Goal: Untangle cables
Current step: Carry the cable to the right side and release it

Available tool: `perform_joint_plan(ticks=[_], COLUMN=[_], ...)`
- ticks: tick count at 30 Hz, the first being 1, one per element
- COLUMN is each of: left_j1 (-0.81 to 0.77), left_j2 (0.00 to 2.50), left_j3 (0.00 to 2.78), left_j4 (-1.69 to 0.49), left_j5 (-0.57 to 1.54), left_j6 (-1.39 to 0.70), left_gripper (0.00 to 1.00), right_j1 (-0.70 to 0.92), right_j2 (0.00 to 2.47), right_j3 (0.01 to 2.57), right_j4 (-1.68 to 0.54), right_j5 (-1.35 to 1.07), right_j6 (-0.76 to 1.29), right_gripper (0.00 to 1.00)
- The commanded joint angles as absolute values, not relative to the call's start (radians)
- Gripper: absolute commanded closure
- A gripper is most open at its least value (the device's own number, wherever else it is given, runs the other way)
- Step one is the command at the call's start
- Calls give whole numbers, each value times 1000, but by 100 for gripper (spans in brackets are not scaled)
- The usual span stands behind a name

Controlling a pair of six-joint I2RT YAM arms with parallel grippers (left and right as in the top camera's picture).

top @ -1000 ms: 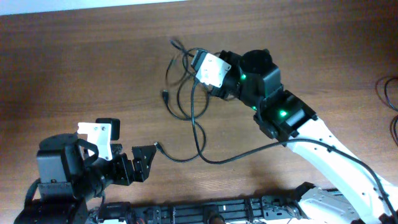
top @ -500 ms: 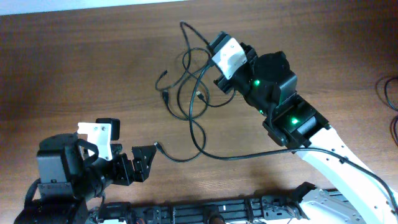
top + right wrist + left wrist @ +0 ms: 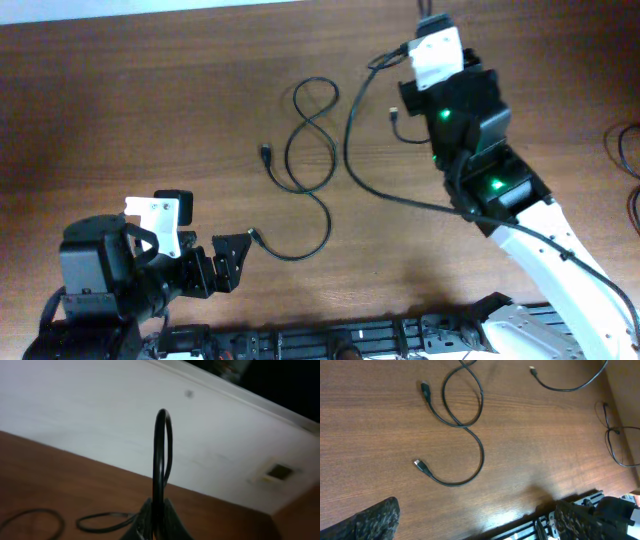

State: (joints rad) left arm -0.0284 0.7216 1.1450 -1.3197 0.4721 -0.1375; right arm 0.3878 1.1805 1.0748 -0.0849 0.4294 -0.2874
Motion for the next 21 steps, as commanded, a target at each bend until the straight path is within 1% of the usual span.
perform_joint_plan(ticks=[1,6,15,21], left_j1=[-23,-23,-23,-23], left_j2=[720,720,720,720], left_j3=[1144,1144,1144,1144], left_j4=[-1317,-1316,-1290,-1292], left_j5=[482,482,482,483], left_j6=[-121,-121,-121,-121], left_gripper=[1,1,1,1], right_j1=[279,63,-312,-582], right_j2=[1146,1144,1150,1190], right_j3=[1079,1079,1079,1079], right_j4=[-97,-101,-112,-104], right_j5=[300,112,-145,-193], right_j6=[-270,-270,-271,-272], right_gripper=[96,96,96,96])
